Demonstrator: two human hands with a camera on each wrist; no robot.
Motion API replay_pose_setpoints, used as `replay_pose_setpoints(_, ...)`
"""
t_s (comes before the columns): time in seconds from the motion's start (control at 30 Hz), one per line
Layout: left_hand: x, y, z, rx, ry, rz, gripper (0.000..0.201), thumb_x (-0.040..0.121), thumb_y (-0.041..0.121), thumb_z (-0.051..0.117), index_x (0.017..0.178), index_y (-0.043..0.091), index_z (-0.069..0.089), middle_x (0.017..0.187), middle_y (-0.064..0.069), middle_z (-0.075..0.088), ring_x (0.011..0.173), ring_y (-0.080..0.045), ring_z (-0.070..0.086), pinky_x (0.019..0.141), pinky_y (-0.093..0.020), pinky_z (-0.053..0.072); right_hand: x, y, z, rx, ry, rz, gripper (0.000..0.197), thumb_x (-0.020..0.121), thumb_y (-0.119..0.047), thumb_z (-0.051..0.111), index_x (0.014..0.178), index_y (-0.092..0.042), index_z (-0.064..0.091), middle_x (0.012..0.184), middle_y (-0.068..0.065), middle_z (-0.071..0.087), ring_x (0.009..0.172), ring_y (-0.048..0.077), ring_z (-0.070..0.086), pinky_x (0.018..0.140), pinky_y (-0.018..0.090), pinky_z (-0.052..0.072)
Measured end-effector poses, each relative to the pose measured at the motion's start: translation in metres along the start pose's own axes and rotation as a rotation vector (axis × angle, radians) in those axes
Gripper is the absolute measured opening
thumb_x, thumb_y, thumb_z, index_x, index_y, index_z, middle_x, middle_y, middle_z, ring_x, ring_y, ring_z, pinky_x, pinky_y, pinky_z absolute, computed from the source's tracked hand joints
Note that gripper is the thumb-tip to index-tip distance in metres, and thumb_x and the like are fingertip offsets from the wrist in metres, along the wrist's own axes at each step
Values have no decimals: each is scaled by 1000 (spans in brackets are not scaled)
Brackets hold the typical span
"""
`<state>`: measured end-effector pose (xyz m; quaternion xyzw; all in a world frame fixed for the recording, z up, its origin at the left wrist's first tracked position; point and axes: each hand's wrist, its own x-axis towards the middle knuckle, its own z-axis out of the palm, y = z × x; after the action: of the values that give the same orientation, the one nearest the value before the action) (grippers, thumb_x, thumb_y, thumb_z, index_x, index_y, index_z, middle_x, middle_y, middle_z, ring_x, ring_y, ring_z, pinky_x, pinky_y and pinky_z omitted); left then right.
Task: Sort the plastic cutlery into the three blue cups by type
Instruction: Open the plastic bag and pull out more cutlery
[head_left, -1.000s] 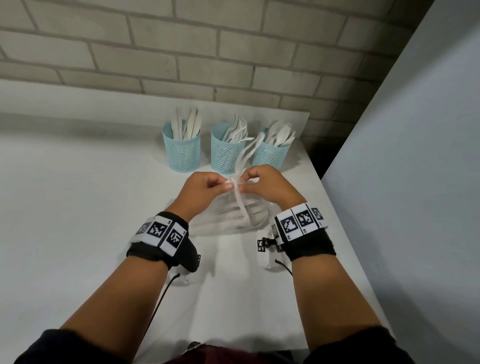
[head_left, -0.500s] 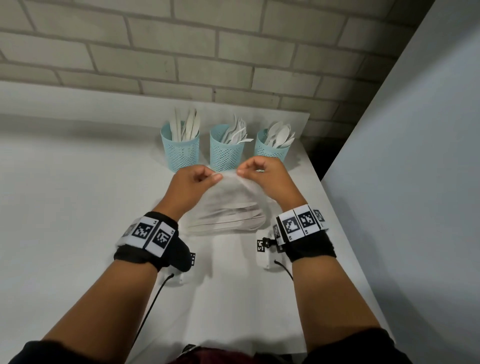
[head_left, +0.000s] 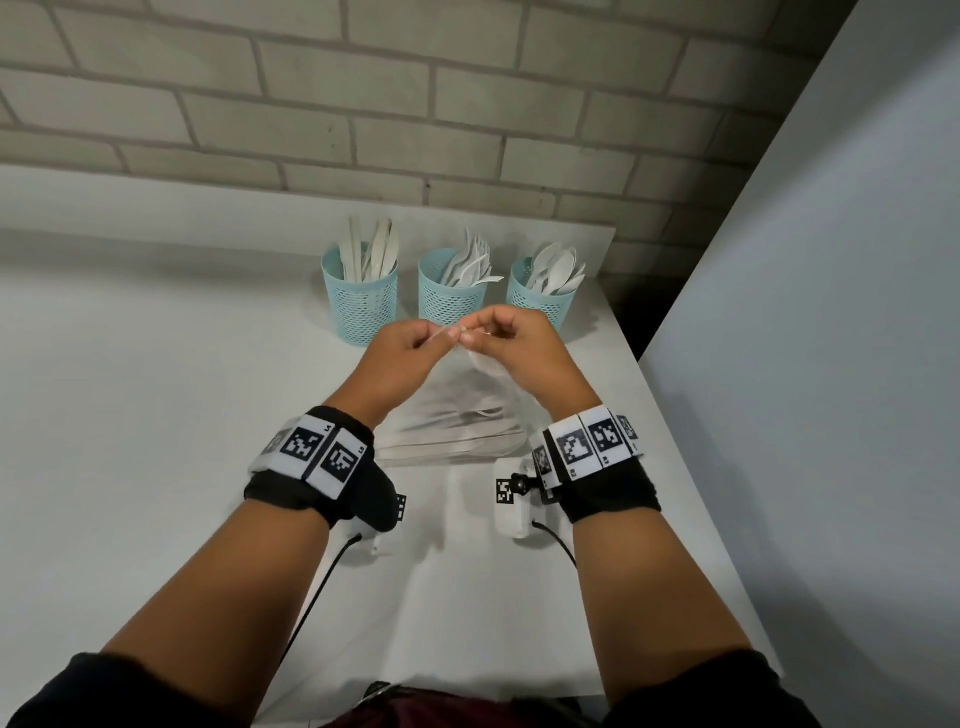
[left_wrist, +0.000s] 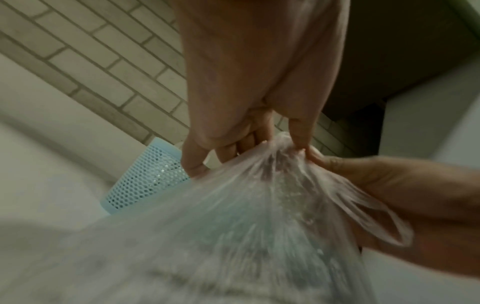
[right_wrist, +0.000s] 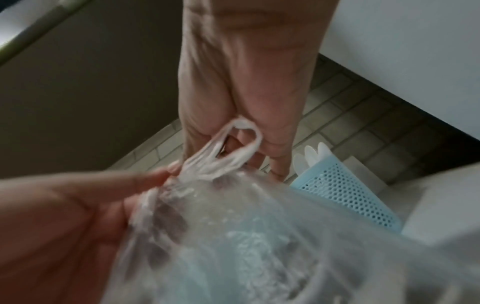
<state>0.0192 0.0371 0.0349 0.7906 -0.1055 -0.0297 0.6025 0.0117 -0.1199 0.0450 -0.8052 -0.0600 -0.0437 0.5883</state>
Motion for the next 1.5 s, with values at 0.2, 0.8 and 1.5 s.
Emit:
replay_pose_setpoints(0.2, 2, 6, -9, -183, 128, -36, 9, 90, 21, 59, 85, 16, 64, 84, -1, 63, 79, -12, 57, 79, -22, 45, -3, 3, -6, 102, 160, 23, 11, 90, -13, 59, 97, -10, 67, 86, -3, 66, 77, 2, 60, 78, 18, 48)
replay_pose_setpoints(0.8, 3, 26, 10, -34, 39, 4, 37, 85, 36, 65, 109, 8, 61, 93, -2, 62, 80, -11, 56, 73, -23, 43, 2, -19, 8, 253, 268, -35, 15, 98, -12, 43, 86, -17, 51, 67, -1, 50, 57, 7, 49, 61, 24, 44)
replay_pose_setpoints(1.5, -7, 27, -26, -924, 130, -426, 27, 89, -6, 31, 77, 14, 44, 70, -1, 52, 70, -16, 64, 70, -37, 54, -21, -7, -8, -615, -88, 230, 47, 92, -38, 54, 54, -12, 44, 57, 0, 44, 56, 14, 41, 51, 22, 29)
